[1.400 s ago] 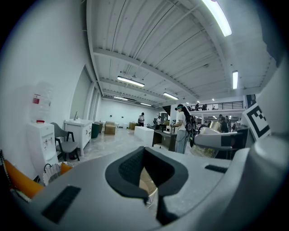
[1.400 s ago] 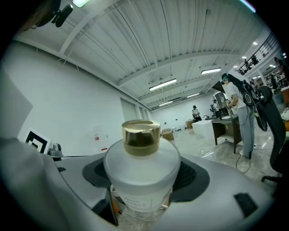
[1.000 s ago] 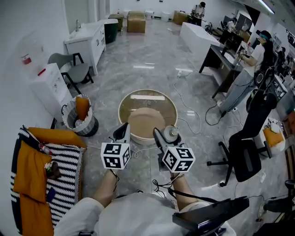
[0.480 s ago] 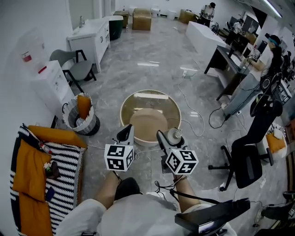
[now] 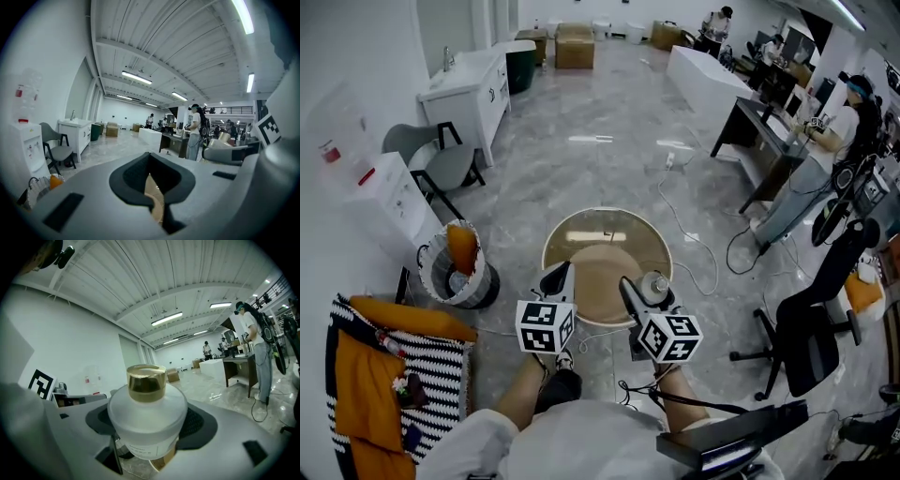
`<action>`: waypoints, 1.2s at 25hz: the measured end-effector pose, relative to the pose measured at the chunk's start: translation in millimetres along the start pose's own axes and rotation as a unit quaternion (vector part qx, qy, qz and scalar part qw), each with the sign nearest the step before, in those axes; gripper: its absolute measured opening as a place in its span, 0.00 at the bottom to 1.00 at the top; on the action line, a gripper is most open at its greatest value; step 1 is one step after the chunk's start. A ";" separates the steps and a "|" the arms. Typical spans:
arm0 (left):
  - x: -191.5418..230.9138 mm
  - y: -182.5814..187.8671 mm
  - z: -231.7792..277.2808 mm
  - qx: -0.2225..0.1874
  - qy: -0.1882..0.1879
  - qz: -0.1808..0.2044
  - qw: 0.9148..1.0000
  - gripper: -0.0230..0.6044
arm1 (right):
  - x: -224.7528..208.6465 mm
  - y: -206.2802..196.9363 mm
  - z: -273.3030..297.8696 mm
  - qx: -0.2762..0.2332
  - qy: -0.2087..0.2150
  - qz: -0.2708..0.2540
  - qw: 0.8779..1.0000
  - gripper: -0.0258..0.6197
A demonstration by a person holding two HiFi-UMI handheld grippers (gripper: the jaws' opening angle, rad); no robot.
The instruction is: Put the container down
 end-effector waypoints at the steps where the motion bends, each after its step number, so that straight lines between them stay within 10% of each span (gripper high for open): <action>1: 8.5 6.5 10.5 0.000 -0.001 0.000 1.000 0.05 | -2.7 3.2 12.2 0.000 -0.002 0.004 1.000 0.58; 16: 90.6 8.1 147.9 0.053 -0.023 -0.015 0.998 0.05 | -50.9 4.7 145.7 0.020 -0.038 0.032 0.999 0.58; 30: 69.6 -50.7 214.4 0.130 -0.005 -0.022 0.991 0.05 | -137.1 -37.3 177.0 0.086 -0.035 0.057 0.994 0.58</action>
Point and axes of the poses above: the fingertips, and each gripper's own axes: z forward along the fingers, x to its left, y out of its top, the point moved 4 cm from there along -z, backward along the fingers, and after that the axes turned 4 degrees about y, right-handed, at the moved point
